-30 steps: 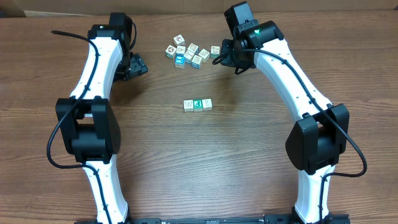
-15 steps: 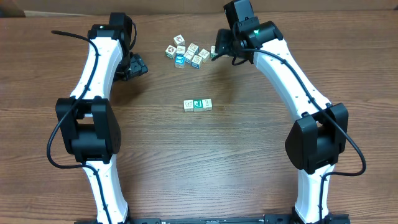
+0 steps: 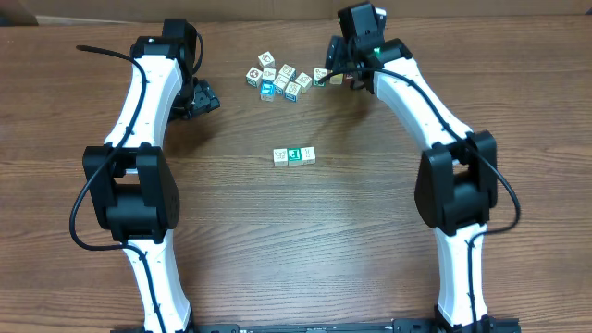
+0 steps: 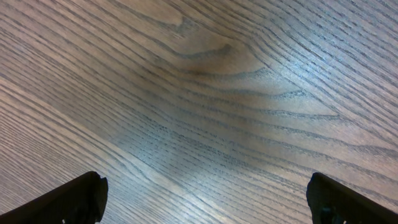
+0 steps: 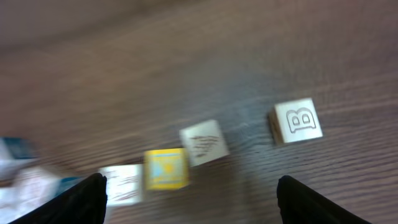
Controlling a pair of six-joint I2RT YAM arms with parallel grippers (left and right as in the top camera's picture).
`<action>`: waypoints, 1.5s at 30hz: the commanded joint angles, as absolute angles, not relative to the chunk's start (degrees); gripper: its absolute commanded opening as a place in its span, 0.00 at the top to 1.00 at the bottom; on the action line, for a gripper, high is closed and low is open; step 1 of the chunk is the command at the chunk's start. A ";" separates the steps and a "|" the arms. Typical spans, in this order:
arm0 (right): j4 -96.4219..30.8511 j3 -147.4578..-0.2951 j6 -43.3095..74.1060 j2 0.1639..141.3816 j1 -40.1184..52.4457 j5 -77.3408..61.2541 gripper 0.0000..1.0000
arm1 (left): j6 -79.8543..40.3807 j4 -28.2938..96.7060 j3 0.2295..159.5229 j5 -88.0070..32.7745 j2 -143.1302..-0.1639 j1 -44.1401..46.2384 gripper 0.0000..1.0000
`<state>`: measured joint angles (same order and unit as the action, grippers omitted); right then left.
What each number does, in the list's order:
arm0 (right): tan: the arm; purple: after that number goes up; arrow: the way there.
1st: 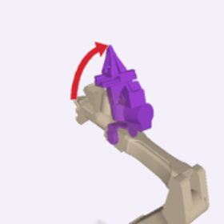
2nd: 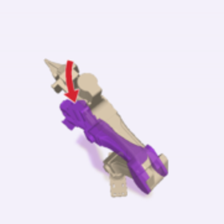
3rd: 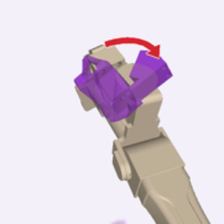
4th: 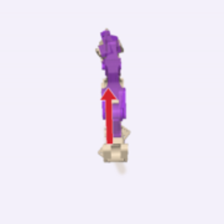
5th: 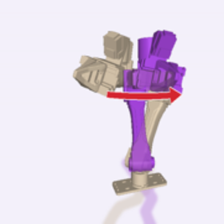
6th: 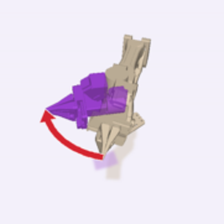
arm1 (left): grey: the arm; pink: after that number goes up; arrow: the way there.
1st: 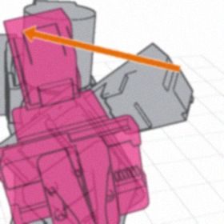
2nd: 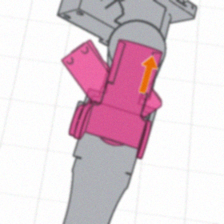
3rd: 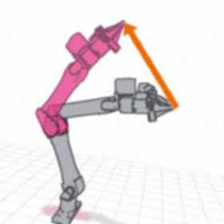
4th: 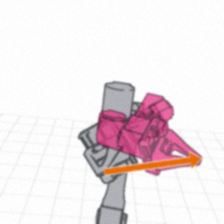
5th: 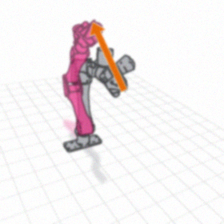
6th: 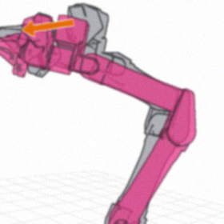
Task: Form a horizontal line
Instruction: 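Position the right gripper over the yellow K block in the cluster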
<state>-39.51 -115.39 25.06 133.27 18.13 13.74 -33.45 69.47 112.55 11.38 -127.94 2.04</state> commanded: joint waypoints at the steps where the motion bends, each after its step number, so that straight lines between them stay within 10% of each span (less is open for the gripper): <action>1: -37.30 -115.50 25.02 136.62 17.43 11.44 0.16 | -33.19 69.58 113.73 11.99 -126.74 2.26 0.00; 45: -33.50 -115.50 25.41 140.81 18.35 8.69 0.62 | -33.19 69.60 113.73 11.99 -126.74 2.26 0.00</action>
<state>-33.67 -115.31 25.45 140.33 18.11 8.78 -33.45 69.49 112.55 11.40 -127.94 2.04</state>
